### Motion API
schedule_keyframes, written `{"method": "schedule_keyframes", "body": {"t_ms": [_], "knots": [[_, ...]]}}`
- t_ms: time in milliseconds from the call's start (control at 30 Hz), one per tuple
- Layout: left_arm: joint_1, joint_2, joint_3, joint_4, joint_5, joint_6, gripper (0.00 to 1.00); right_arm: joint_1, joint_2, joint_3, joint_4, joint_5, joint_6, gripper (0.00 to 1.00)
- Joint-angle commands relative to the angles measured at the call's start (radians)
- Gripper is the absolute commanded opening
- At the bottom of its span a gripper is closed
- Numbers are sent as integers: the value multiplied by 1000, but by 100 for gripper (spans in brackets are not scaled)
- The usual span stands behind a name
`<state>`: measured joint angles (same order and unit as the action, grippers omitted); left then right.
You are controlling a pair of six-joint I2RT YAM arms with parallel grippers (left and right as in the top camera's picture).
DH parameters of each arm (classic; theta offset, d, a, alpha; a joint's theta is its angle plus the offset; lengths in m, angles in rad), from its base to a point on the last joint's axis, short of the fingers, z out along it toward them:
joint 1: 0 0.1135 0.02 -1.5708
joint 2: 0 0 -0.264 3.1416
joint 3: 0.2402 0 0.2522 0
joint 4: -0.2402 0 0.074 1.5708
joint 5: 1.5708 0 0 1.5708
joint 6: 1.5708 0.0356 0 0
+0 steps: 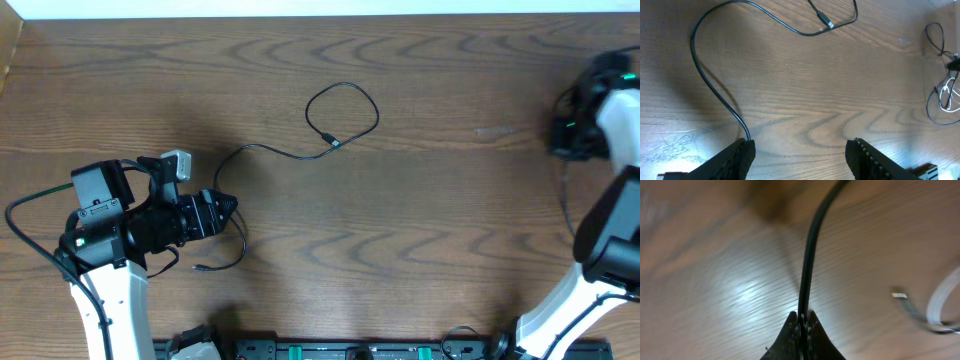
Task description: Untangle cables
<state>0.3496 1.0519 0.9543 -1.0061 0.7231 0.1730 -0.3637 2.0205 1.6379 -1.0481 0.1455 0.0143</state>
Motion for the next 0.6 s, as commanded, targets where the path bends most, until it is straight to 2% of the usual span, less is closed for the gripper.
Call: {"method": "schedule_keyframes", "body": {"t_ms": [0,133,267,567], "knots": [[-2,-3,5,-3,2,3,64,-115,-19,125,-26,7,33,1],[-2,-3,5,-3,1,11,64,-241,-19,214,-18,-54,98,1],[-2,-3,5,-5,2,10,64,-390,-19,264,29,-235,172,1],[-2,-3,5,-8,2,10,64,-623,-19,266,105,-434,293,2]]}}
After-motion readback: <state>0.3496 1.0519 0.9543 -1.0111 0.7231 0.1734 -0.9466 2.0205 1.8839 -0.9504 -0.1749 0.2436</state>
